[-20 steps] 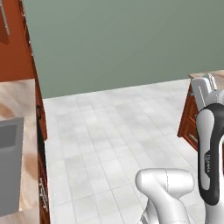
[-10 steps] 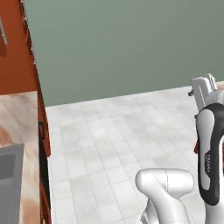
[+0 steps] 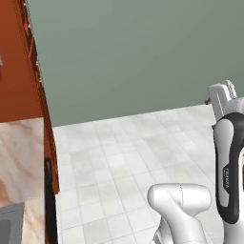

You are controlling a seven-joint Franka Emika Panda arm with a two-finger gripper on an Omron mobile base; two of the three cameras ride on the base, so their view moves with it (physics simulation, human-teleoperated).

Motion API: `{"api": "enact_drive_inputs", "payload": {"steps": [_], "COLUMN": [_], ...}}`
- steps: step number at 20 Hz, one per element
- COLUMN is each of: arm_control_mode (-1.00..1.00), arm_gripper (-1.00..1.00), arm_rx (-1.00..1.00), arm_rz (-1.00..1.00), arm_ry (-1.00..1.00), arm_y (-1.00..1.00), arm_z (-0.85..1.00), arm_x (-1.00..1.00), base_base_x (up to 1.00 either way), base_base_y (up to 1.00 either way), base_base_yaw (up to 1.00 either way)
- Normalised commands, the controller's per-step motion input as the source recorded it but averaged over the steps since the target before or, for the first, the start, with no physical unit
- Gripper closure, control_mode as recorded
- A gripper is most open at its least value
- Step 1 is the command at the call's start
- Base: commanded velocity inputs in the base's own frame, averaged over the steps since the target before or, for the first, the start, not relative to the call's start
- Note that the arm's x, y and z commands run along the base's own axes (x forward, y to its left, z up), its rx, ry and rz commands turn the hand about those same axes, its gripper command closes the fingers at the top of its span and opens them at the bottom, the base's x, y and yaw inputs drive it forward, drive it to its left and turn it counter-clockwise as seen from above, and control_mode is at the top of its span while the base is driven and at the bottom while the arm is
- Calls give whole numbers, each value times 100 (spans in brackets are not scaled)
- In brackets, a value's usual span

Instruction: Close all open cabinet doors.

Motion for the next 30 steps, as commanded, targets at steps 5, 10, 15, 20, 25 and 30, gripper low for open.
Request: {"api": "enact_drive_inputs", "payload": {"steps": [5,10,15,20,25,30], "arm_control_mode": [100,100,100,100,100,100], "arm_gripper": [-100,-100,-100,-100,-100,-100], "arm_rx": [0,0,0,0,0,0], "arm_rz": [0,0,0,0,0,0], "arm_ry": [0,0,0,0,0,0], "arm_y": [0,0,0,0,0,0], "arm_z": [0,0,0,0,0,0], "arm_x": [0,0,0,0,0,0], "base_base_x": [93,94,94,91,63,39], "base_base_y": [0,0,0,0,-1,-4], "base_base_yaw": [5,6,9,22,55,80]}}
